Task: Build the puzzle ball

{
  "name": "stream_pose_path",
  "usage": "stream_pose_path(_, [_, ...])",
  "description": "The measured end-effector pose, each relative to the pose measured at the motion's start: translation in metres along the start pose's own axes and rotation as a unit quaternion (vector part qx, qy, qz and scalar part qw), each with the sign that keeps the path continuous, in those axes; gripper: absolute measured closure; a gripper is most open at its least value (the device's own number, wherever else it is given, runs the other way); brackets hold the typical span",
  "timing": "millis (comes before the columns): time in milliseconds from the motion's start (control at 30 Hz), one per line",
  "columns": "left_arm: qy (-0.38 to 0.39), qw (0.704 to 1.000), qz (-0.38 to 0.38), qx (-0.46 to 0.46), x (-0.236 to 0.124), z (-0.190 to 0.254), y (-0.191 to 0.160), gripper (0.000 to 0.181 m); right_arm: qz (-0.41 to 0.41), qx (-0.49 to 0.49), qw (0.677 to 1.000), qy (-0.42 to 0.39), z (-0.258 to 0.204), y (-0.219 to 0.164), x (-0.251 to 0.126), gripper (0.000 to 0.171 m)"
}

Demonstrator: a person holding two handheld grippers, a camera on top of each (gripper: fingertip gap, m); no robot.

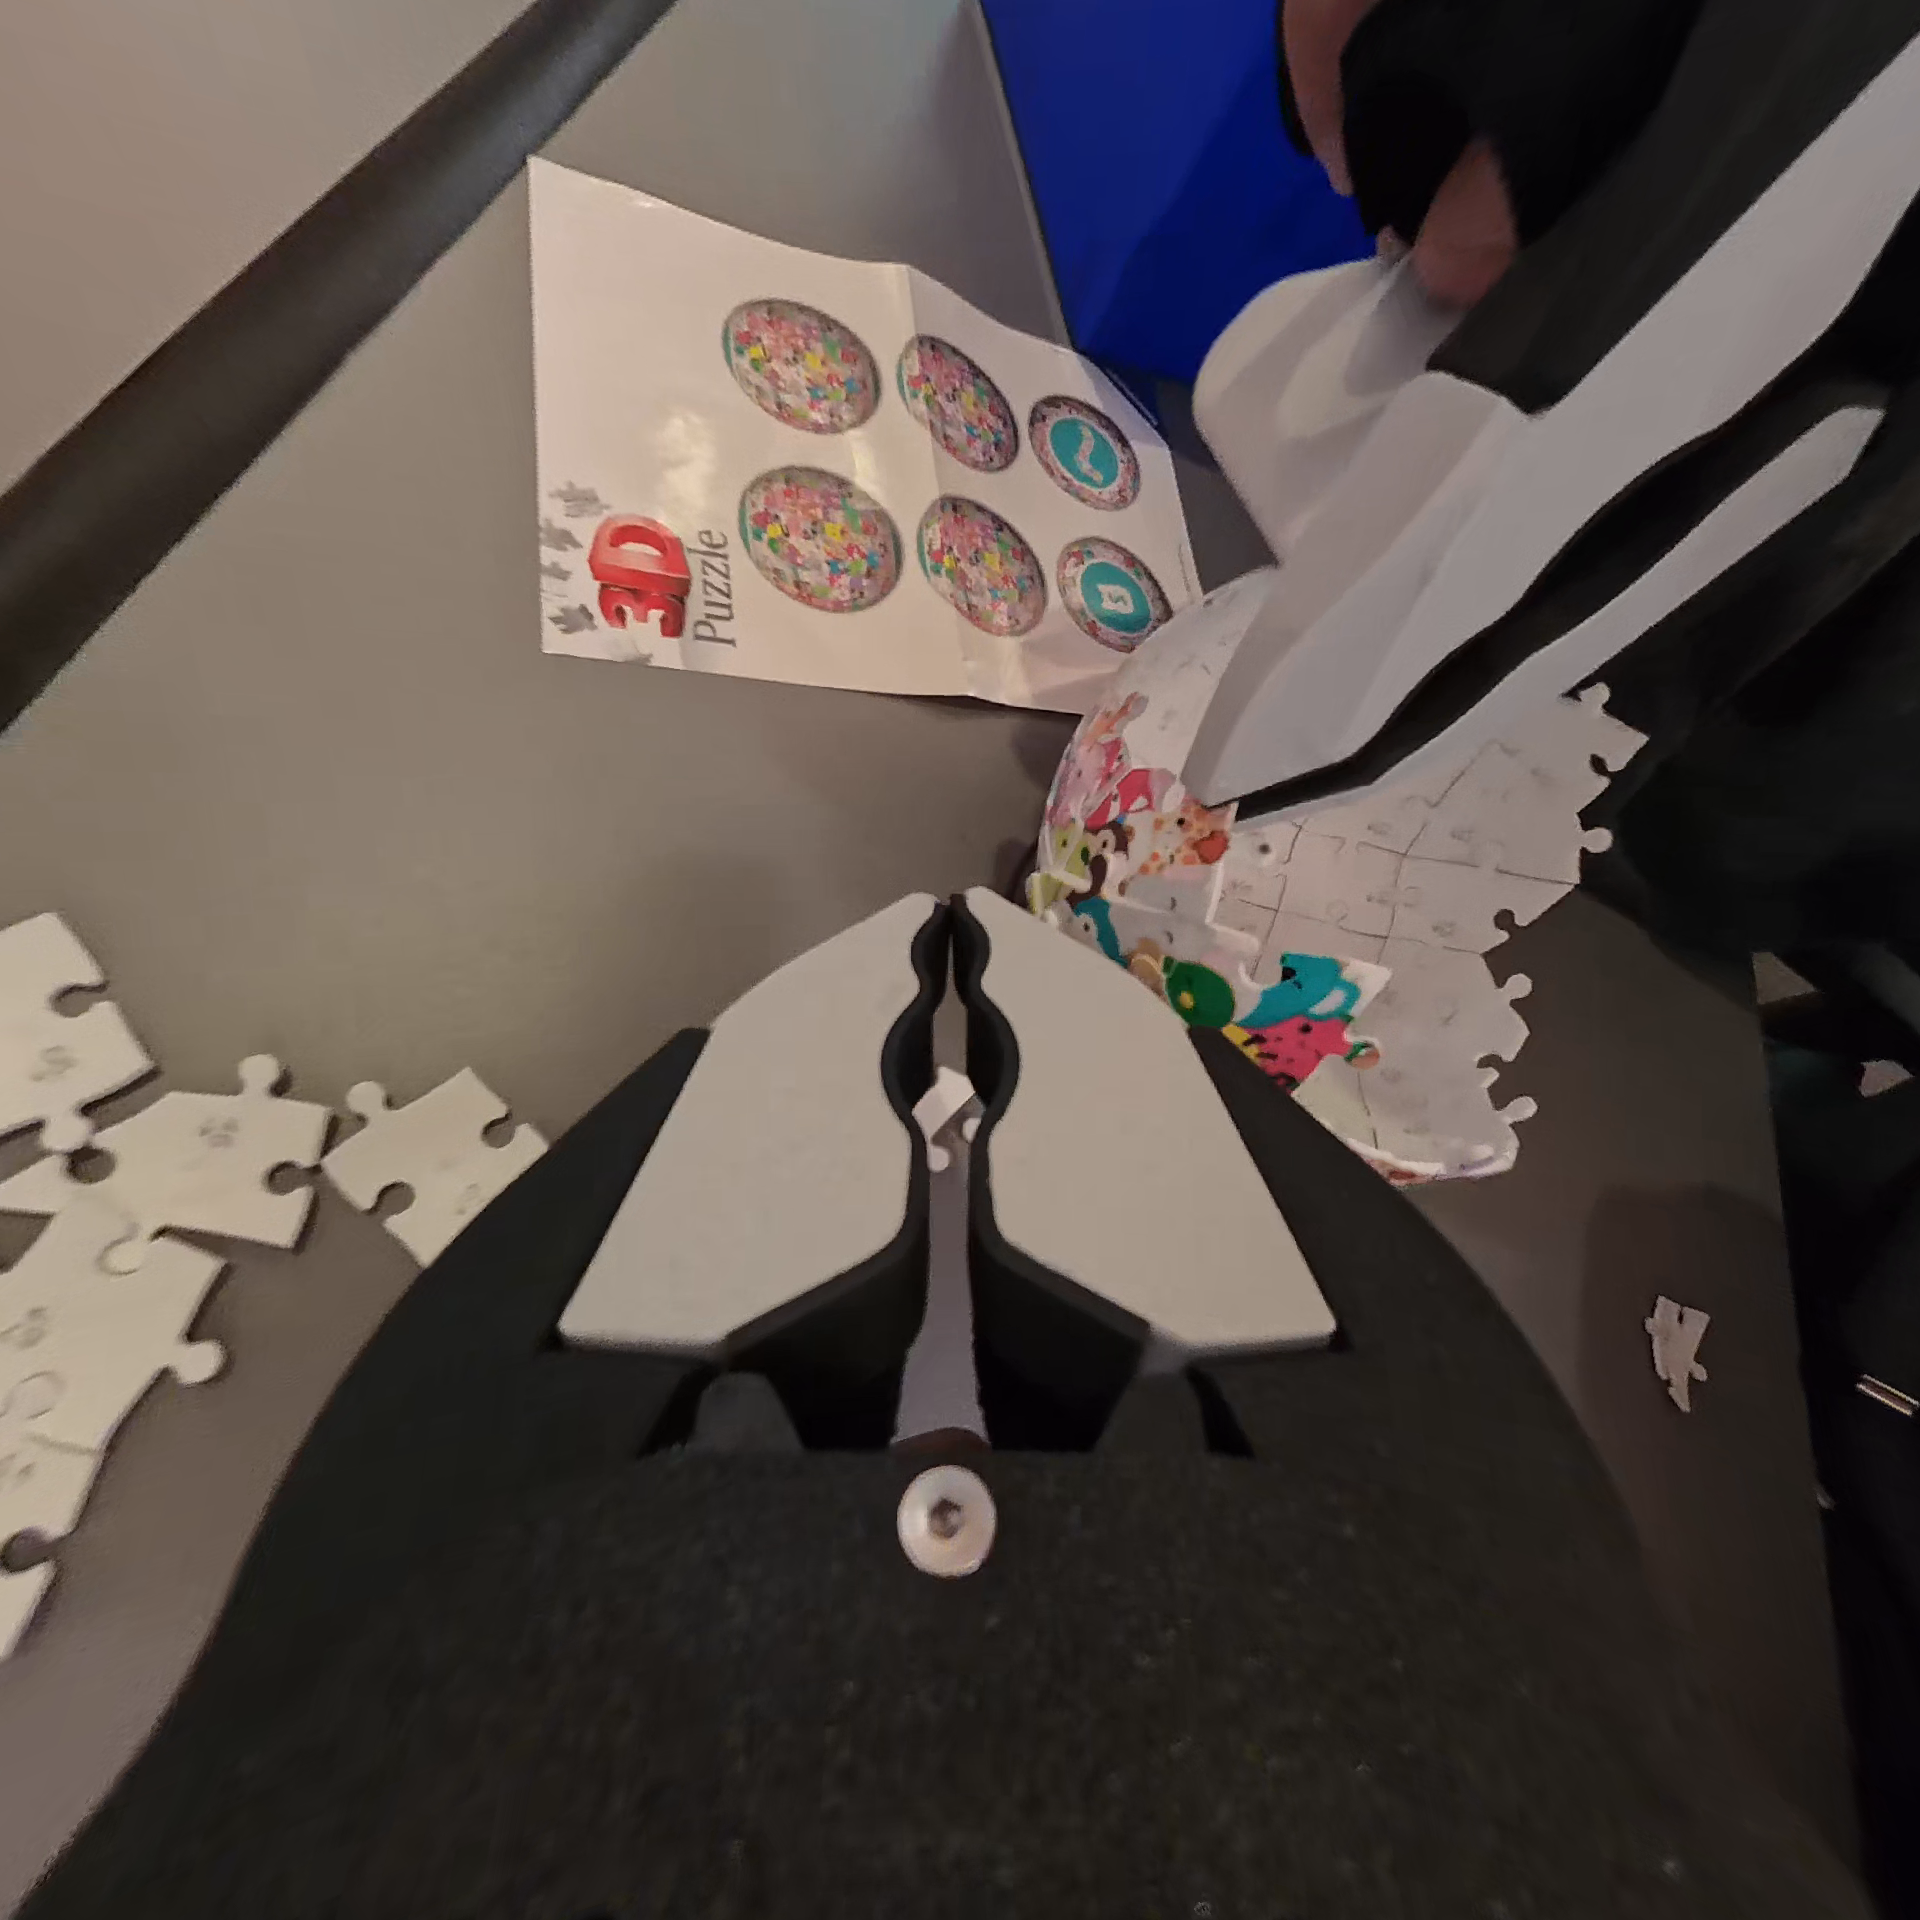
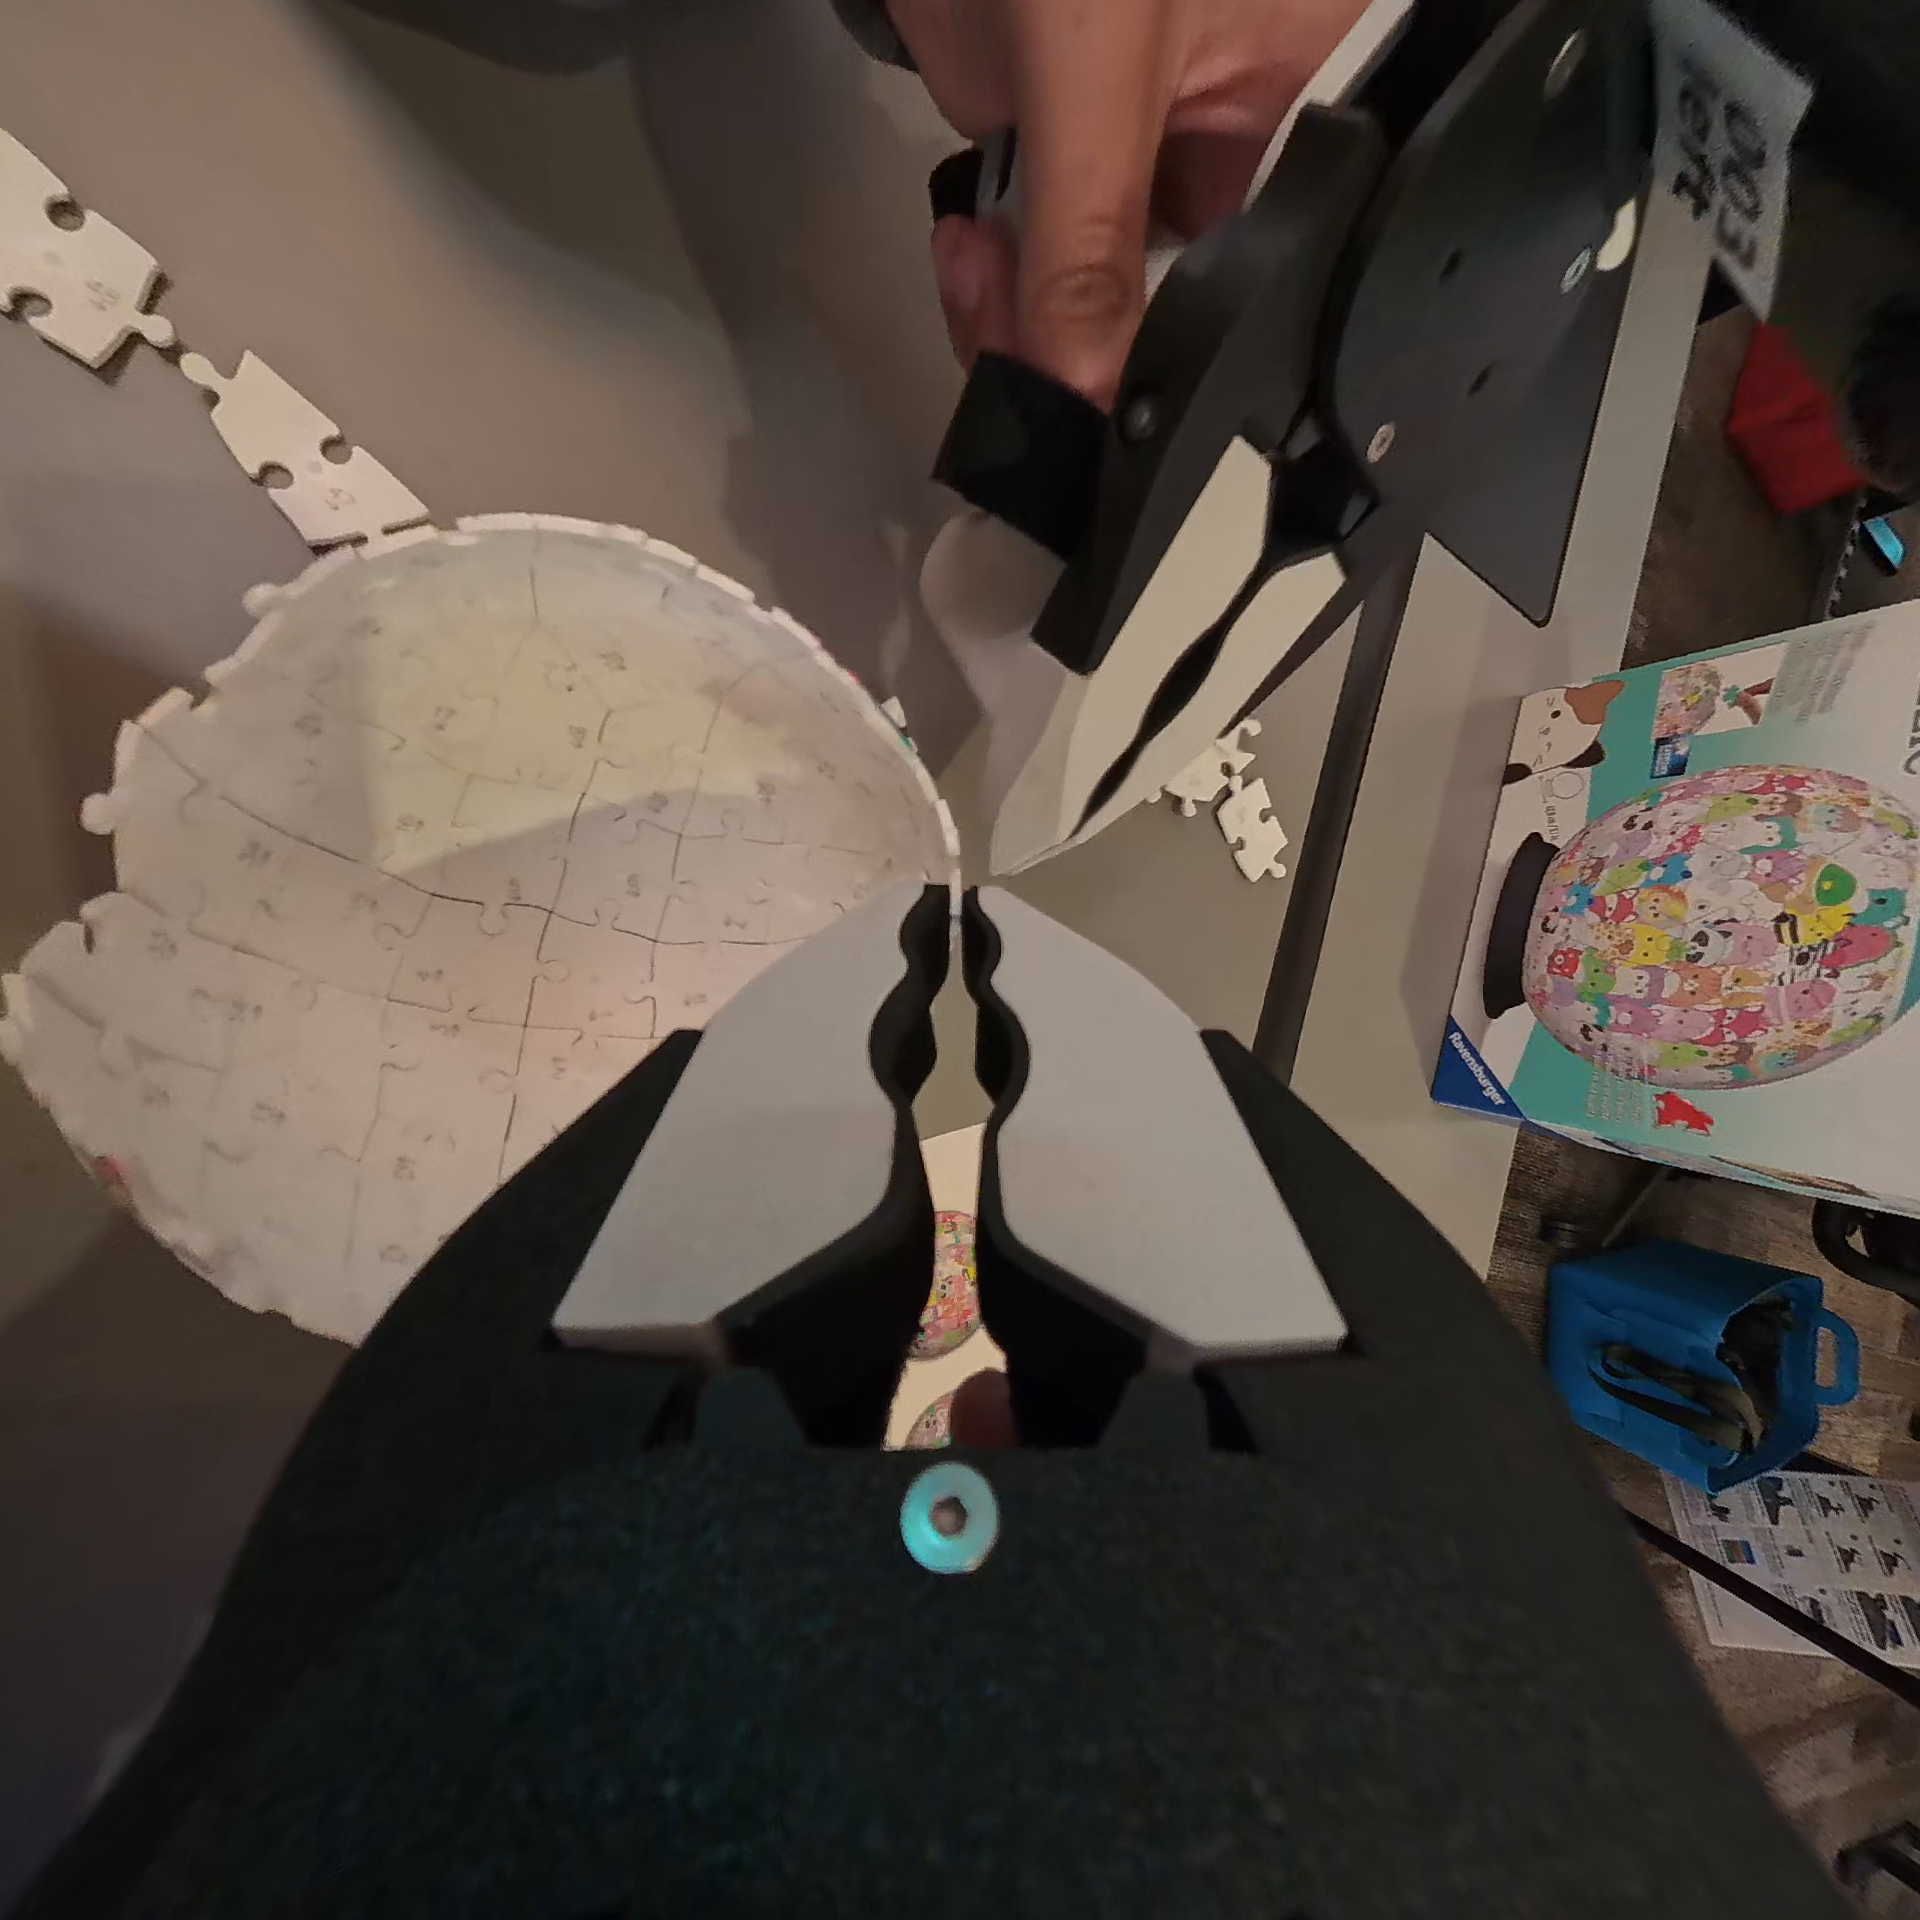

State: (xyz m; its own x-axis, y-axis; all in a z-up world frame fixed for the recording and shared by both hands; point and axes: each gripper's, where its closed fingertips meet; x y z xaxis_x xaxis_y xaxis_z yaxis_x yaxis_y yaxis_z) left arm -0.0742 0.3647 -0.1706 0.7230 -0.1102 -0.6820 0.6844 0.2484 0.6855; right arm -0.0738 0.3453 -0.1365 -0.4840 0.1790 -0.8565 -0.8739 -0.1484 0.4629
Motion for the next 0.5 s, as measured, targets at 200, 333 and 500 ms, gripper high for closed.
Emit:
stream_pose_path(200, [-0.009,1.0,-0.008,0.011,0.0053,0.0075,-0.0025,0.181,-0.009,-0.007,1.0,-0.005,0.0012,-0.0025,0.0003,0.169])
stream_pose_path(333, [-0.012,1.0,-0.011,0.012,0.0069,0.0095,-0.0036,0.181,-0.015,-0.014,1.0,-0.009,0.002,-0.0033,0.0013,0.169])
stream_pose_path(500, [-0.012,1.0,-0.013,0.013,0.0081,0.0095,-0.0044,0.181,-0.023,-0.021,0.999,-0.013,0.0026,-0.0034,0.0015,0.169])
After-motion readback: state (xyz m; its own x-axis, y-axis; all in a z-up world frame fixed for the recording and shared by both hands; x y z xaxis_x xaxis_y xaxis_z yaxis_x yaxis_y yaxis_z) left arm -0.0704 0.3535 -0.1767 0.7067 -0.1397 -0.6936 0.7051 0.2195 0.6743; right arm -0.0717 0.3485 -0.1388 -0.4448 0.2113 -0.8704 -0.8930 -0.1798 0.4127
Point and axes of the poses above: each gripper's, where its closed fingertips meet, x out along the fingers, y out of its top, z = x × y across the jaws, and after that the axes turned 15 degrees about y, right-handed
